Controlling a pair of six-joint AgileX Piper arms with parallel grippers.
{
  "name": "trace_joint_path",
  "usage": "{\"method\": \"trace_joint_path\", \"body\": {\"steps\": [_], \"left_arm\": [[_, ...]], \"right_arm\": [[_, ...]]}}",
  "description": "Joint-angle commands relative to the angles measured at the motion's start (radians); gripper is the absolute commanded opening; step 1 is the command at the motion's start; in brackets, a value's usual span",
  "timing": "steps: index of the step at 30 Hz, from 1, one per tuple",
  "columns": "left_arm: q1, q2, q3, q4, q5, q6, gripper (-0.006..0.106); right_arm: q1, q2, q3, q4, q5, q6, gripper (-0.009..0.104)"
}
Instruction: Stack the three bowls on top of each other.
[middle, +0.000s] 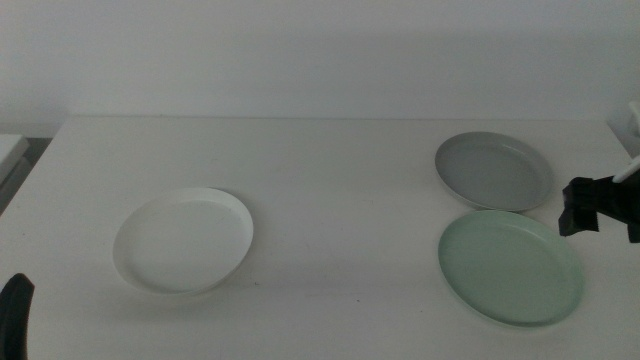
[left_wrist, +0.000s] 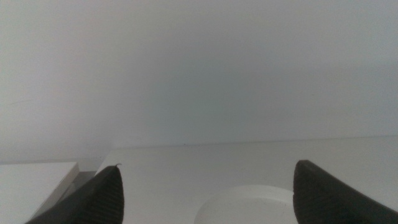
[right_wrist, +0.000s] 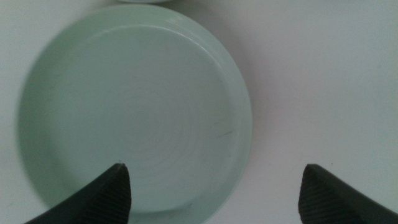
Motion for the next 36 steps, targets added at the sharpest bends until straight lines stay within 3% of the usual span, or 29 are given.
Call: {"method": "trace_joint_path", "body": {"steps": [1,16,26,30,36], "left_arm": [[0.0,-0.003,0.001,-0.002,-0.013,-0.001,0.094],[0.0,-0.003,0.001,-0.002,-0.013,-0.004,0.094],[0.0,-0.003,0.001,-0.002,-0.013,-0.004,0.094],[0.0,-0.003,0.001,-0.002,-0.013,0.0,0.094],[0.0,-0.003,0.001,-0.002,-0.013,-0.003,0.094]], "right_arm": [[-0.025,0.067,-0.036,0.002,0.018,0.001,0.082],[-0.076,0.346,-0.065,0.03,-0.054,-0.041,0.073],[-0.076,0.42,-0.065,0.027,-0.098,-0.041,0.057],[-0.076,0.423,-0.065,0.027,-0.1,-0.041,0.046],[-0.076,0.423,-0.065,0.02,-0.1,-0.041,0.015]]}}
